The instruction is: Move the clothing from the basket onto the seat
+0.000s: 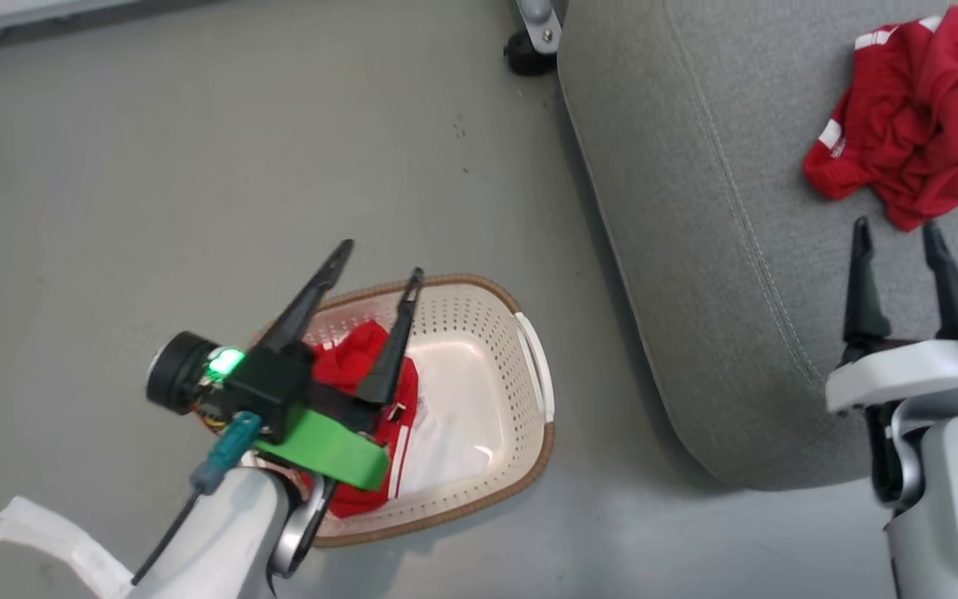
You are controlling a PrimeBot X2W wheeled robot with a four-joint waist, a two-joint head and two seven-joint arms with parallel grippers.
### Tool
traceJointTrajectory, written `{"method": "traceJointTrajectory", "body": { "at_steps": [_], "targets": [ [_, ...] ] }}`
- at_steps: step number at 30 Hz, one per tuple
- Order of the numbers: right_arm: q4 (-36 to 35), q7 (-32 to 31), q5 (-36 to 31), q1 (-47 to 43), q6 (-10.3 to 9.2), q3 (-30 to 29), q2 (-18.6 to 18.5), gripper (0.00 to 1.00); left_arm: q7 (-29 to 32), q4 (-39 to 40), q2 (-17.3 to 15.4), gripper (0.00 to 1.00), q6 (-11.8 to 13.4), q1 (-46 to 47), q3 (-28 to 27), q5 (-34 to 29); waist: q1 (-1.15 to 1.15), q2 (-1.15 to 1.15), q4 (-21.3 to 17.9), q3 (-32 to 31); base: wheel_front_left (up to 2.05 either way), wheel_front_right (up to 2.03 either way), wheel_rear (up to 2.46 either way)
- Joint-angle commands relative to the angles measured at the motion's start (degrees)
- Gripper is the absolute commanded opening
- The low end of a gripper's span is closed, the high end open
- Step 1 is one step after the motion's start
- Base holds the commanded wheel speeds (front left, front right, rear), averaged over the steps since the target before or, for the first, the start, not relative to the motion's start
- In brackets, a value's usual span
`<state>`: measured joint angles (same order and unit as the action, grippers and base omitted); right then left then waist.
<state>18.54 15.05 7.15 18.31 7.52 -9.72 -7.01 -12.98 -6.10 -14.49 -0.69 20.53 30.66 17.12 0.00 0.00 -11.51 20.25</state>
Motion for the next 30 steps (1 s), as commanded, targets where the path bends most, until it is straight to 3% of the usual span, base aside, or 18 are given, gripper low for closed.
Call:
{"method": "traceJointTrajectory", "body": {
  "at_steps": [1, 8, 14, 21, 30],
  "targets": [
    [-1.48, 0.15, -0.26, -1.81, -0.06, 0.9, 0.52, 1.0, -0.66, -0.61, -0.09, 1.0, 0.84, -1.11, -1.11, 0.58, 0.0, 0.0, 2.63, -3.89, 0.0, 0.0, 0.0],
    [-10.0, -2.16, -0.6, -7.17, -0.06, 5.44, 2.43, 1.0, -2.14, -2.35, 0.2, 1.0, 4.9, -4.19, -7.76, 2.64, 0.0, 0.0, 5.55, -7.38, 0.0, 0.0, 0.0],
    [-16.25, -5.37, -0.58, -11.26, -0.06, 7.31, 3.47, 1.0, -2.2, -0.88, 0.95, 1.0, 6.65, -8.24, -14.32, 2.69, 0.0, 0.0, 8.09, -9.79, 0.0, 0.0, 0.0],
    [-19.91, -8.41, -0.55, -15.4, -0.06, 7.9, 3.8, 1.0, -2.15, 0.38, 2.61, 1.0, 5.73, -14.32, -20.24, 0.77, 0.0, 0.0, 9.35, -12.79, 0.0, 0.0, 0.0],
    [-21.92, -10.91, -0.84, -19.87, -0.06, 9.02, 4.02, 1.0, -2.16, -0.02, 5.05, 1.0, 2.98, -19.63, -23.17, -2.38, 0.0, 0.0, 9.62, -16.31, 0.0, 0.0, 0.0]
  ]
}}
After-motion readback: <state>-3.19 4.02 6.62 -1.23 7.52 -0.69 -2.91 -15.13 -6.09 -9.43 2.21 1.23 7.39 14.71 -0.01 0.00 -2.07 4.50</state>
